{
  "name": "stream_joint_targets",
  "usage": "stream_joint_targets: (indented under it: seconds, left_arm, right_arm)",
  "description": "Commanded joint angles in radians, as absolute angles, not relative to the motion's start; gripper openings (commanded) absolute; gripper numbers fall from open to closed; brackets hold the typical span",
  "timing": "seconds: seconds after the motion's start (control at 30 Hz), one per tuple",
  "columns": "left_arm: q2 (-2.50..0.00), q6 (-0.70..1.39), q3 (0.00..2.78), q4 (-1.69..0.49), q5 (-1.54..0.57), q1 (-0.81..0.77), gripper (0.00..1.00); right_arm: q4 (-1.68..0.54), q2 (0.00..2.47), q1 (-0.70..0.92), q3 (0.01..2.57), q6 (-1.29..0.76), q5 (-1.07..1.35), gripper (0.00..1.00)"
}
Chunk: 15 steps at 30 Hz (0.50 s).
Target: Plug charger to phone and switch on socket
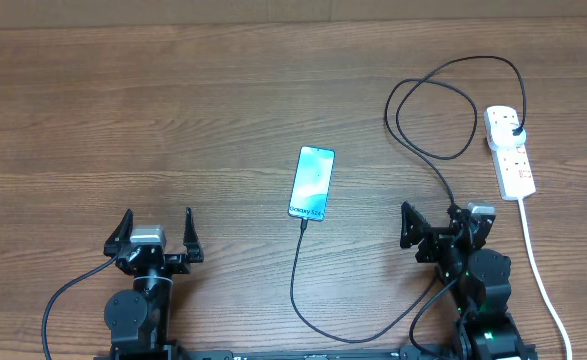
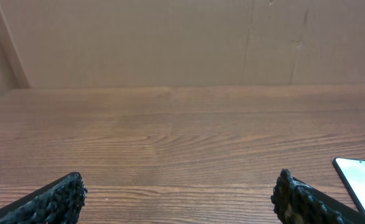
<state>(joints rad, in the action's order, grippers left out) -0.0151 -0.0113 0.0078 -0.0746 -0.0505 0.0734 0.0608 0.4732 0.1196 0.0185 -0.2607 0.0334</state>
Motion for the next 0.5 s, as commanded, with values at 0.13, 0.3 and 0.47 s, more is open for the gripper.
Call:
stream_joint_targets:
  seconds: [0.13, 0.3, 0.47]
  left_arm:
    - [-0.004, -0.031, 0.005, -0.075, -0.049, 0.070, 1.00]
    - [-0.004, -0.031, 0.005, -0.075, -0.049, 0.070, 1.00]
    - [-0.004, -0.031, 0.005, -0.075, -0.048, 0.070, 0.99]
  right_arm:
    - [-0.084, 0.319, 0.117, 0.007, -0.253, 0.023, 1.00]
    - [-0.084, 0.218, 0.117, 0.007, -0.253, 0.032, 1.00]
    - [-0.085, 0.113, 0.117, 0.007, -0.205, 0.028, 1.00]
